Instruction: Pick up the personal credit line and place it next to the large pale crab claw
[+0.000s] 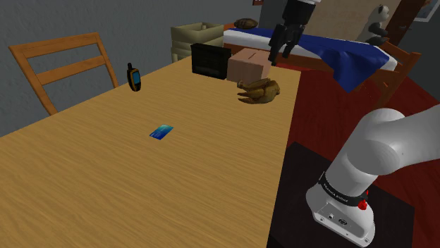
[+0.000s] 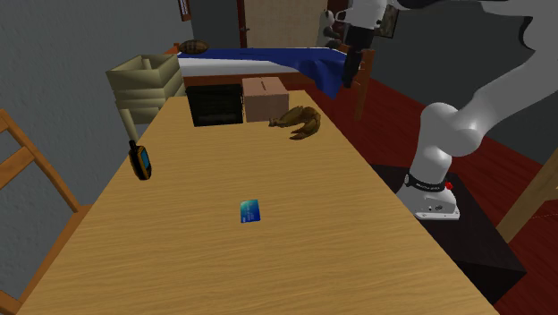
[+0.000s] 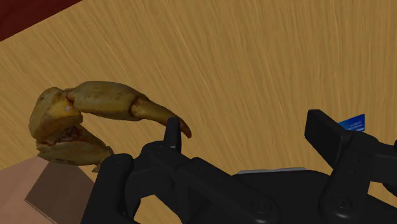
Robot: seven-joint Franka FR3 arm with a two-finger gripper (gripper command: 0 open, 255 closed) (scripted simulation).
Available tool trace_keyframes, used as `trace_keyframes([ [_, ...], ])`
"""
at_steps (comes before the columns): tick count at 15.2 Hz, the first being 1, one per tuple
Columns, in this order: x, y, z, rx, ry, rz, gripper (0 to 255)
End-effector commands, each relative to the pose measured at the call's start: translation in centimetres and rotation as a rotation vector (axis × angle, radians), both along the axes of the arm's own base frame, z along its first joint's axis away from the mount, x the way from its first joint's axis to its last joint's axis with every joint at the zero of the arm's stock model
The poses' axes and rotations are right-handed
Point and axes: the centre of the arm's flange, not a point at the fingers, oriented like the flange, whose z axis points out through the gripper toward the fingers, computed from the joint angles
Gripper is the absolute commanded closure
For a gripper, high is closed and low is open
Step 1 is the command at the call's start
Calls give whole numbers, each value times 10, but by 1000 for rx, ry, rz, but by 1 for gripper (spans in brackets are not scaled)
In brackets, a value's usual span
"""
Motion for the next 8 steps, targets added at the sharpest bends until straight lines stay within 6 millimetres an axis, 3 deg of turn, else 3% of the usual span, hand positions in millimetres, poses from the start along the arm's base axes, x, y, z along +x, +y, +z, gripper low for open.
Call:
trace_keyframes([
  [1,0,0,0,0,0,0,0],
  [8,16,87,-43,-12,9,-238,0],
])
